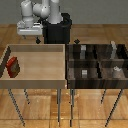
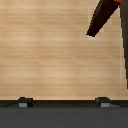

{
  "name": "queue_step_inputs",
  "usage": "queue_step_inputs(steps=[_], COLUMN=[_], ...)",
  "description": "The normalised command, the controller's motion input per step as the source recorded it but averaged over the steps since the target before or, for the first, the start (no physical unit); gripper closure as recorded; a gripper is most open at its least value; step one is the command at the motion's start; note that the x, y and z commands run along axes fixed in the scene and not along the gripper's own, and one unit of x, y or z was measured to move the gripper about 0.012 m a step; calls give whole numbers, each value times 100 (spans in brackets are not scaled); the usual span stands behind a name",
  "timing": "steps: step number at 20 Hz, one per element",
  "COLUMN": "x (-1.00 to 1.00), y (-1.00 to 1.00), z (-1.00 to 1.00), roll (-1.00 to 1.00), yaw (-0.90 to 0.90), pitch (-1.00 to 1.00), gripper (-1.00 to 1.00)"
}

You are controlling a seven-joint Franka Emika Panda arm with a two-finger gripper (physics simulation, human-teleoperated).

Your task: Place the box of cereal into the appropriate compartment.

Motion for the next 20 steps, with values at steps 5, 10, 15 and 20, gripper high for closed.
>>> queue_step_inputs(steps=[5, 10, 15, 20], x=[40, 100, 40, 27], y=[-40, 0, -23, -60], z=[0, 0, 0, 0], roll=[0, 0, 0, 0], yaw=[0, 0, 0, 0], pitch=[0, 0, 0, 0], gripper=[-100, -100, -100, -100])
